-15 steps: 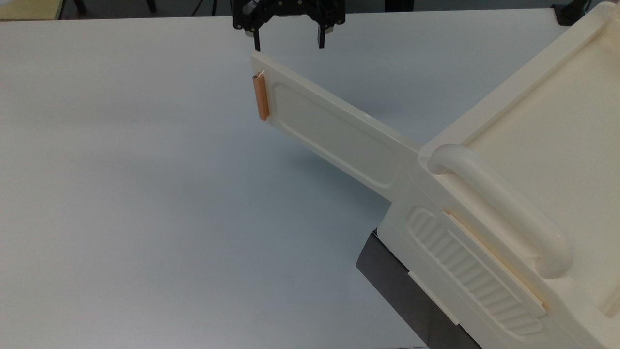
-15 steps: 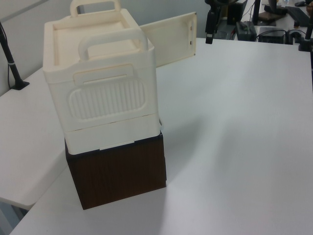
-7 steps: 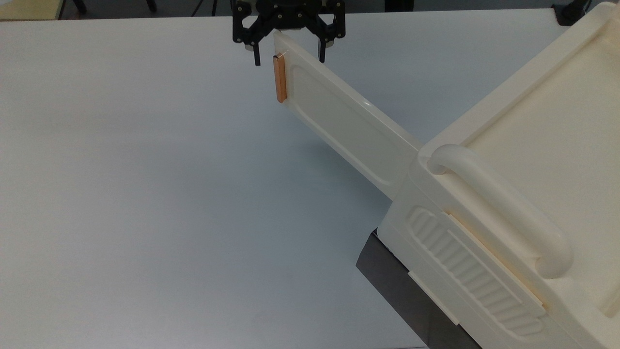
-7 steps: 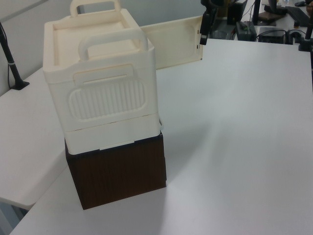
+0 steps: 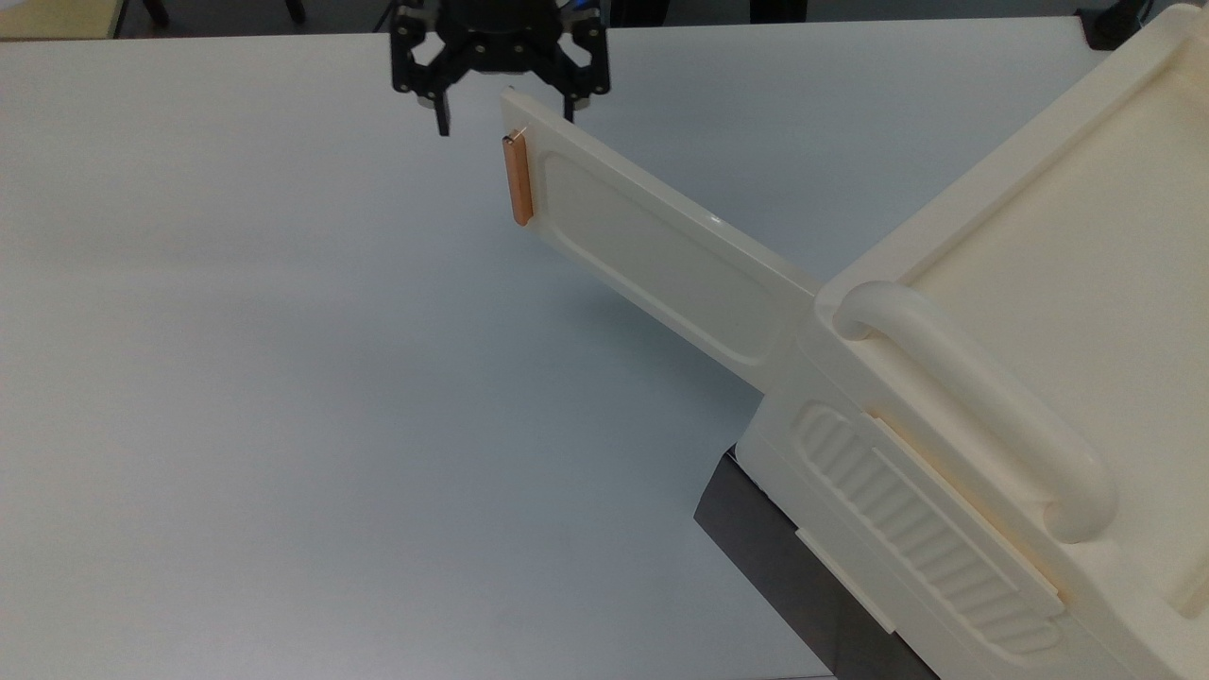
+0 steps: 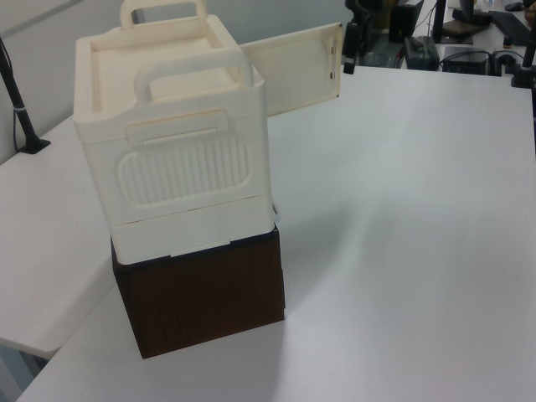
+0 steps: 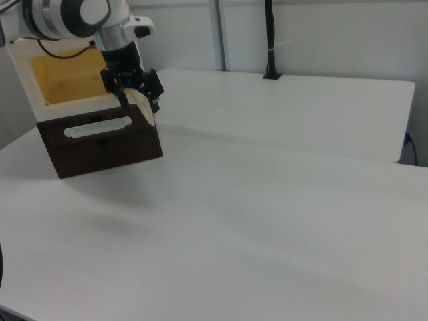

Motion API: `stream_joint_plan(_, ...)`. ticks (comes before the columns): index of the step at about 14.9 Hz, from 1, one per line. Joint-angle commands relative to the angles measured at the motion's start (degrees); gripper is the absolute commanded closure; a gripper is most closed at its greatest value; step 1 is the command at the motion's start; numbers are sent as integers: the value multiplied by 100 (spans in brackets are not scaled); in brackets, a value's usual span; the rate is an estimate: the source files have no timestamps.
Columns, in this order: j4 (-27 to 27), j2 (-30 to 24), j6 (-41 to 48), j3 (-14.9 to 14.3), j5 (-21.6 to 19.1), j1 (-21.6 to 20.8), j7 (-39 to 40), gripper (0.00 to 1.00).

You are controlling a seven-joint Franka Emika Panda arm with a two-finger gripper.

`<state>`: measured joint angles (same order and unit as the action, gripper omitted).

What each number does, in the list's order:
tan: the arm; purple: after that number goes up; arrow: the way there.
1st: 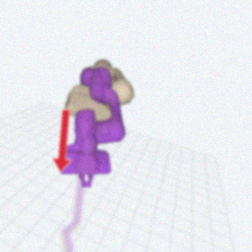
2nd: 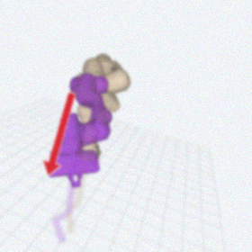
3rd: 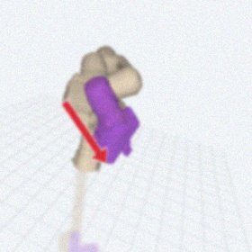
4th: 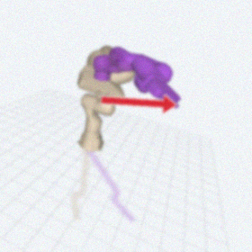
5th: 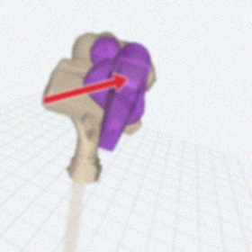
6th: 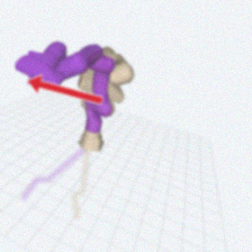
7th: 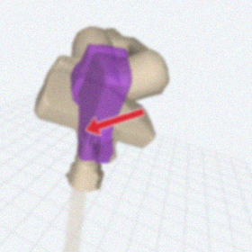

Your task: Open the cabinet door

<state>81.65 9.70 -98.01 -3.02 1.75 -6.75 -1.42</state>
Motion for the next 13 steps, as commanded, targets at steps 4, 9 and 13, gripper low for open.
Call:
stream_joint_plan(4,430,-442,502,38,62,218,2,0)
stream_joint_plan(9,528,-522,519,47,62,271,37,0)
stream_joint_plan(13,537,-487,511,47,142,262,46,0)
